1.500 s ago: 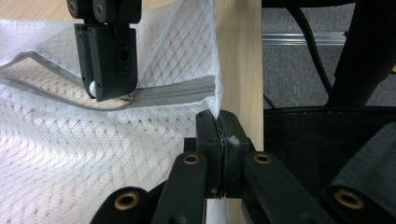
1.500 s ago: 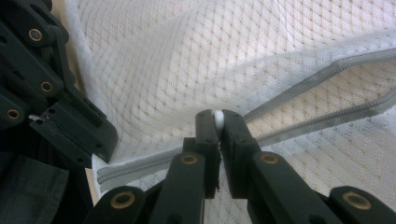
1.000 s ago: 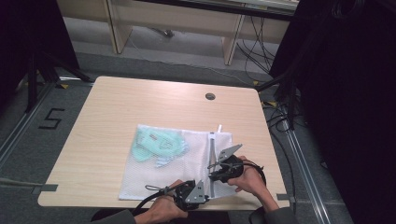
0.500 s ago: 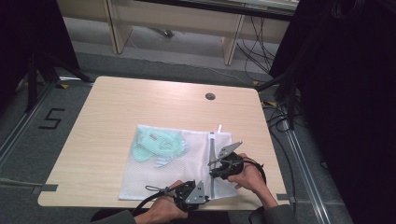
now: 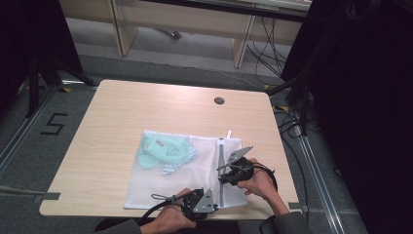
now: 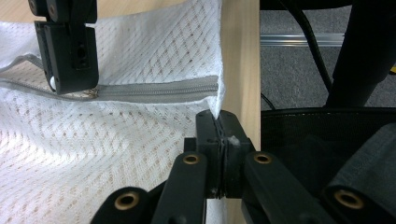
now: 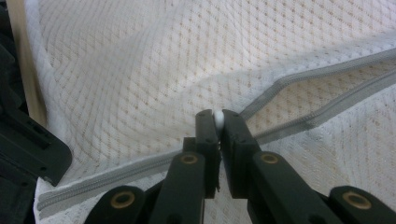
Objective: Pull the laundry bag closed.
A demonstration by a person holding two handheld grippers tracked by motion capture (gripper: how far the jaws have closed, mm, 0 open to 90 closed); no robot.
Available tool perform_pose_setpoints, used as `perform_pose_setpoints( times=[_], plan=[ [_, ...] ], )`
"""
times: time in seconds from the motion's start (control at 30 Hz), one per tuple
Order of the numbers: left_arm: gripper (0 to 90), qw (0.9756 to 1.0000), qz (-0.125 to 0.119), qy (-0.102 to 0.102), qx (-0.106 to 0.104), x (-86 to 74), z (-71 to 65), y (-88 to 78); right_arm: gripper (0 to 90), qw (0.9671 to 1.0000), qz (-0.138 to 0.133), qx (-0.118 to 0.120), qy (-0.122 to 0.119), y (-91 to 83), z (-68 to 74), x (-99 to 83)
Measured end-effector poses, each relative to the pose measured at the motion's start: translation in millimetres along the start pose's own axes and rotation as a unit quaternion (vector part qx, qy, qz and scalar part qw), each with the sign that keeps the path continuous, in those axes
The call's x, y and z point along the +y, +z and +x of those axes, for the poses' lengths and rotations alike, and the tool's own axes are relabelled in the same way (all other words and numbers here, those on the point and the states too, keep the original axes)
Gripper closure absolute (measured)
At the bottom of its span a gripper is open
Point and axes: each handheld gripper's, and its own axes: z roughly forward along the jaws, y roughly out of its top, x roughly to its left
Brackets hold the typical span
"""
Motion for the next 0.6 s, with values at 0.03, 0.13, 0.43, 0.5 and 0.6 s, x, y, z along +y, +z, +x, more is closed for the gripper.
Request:
perform_pose_setpoints(
  times=[0.03,0.13,0.43,0.5,0.6],
  plan=[
    [88.6,1.0,0.001,0.001,0.0,-0.1,-0.1,-0.2,86.3,1.0,-0.001,-0.003,0.0,0.0,-0.6,0.0],
    [88.6,1.0,0.0,-0.003,0.0,-0.1,-0.6,-0.4,86.3,1.0,-0.002,-0.004,0.0,-0.6,-1.8,0.1],
    [88.6,1.0,-0.002,-0.009,0.002,-0.4,-1.9,0.0,86.3,1.0,-0.002,-0.004,0.001,0.1,-3.1,0.4],
    [88.6,1.0,-0.001,-0.006,0.001,-0.1,-1.4,0.0,86.3,1.0,-0.003,-0.008,0.001,-0.3,-3.9,0.5],
    [88.6,1.0,-0.002,-0.009,0.003,-0.1,-1.8,0.0,86.3,1.0,-0.005,-0.006,0.002,-0.9,-4.2,0.5]
  ],
)
